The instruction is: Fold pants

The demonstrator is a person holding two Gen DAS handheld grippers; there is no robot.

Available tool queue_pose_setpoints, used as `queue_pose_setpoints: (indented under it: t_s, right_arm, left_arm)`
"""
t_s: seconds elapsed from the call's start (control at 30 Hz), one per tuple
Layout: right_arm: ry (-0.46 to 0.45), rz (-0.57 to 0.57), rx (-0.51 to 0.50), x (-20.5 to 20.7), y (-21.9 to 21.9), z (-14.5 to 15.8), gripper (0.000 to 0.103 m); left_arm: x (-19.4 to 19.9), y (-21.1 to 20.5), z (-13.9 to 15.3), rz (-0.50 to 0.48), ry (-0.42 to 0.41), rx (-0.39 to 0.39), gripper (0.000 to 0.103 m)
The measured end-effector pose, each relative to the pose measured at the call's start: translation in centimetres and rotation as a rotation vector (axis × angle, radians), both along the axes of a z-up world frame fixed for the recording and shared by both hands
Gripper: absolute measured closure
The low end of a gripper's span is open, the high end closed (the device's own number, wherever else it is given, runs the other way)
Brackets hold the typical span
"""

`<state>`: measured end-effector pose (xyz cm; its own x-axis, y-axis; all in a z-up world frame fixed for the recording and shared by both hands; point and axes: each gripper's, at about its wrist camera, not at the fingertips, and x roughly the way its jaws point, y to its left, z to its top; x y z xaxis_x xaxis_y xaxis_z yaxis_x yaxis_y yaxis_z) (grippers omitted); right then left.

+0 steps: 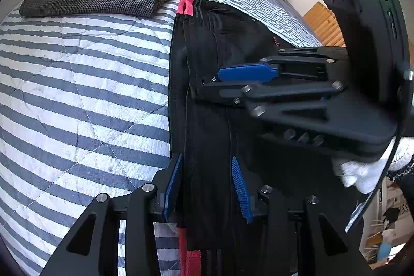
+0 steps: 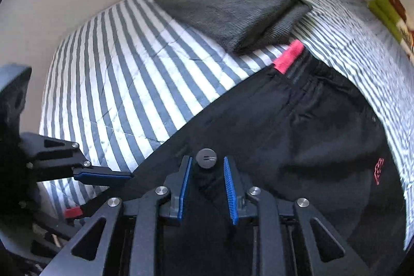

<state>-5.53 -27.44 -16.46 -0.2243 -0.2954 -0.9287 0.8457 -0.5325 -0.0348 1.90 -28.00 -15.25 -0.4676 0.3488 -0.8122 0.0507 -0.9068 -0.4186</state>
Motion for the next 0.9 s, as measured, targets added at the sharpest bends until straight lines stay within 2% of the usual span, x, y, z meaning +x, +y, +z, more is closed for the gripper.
queue_pose_setpoints:
  t_s: [0.17, 0.27, 0.63, 0.67, 0.77, 0.9]
  right_arm:
    - [0.062, 0.051, 0.053, 1.0, -0.9, -0.8, 0.083]
    - [0.029, 0.048, 0.047, 0.0, -0.8, -0.7, 0.087]
    - [-0.155, 0.111, 0.040, -2.4, -0.1, 0.5, 0.088]
    - [-0.193, 0.111, 0.033, -2.6, 0.0, 0.6, 0.088]
    - [-0.251, 0.087, 0.082, -3.0, -0.6, -0.5, 0.088]
    - [-0.223, 0.094, 0.117, -2.5, -1.5, -0.9, 0.088]
  left_arm:
    - [-0.1, 0.2, 0.0, -0.001, 0.000, -0.003, 0.062]
    - [0.0, 0.2, 0.0, -0.001, 0.000, -0.004, 0.061]
    - [-0.2, 0.3, 0.0, -0.001, 0.000, -0.004, 0.060]
    - [-0.2, 0.3, 0.0, -0.001, 0.000, -0.004, 0.060]
    - [-0.3, 0.4, 0.0, -0.003, 0.002, -0.008, 0.059]
    - [-0.3, 0.3, 0.1, -0.004, 0.003, -0.005, 0.059]
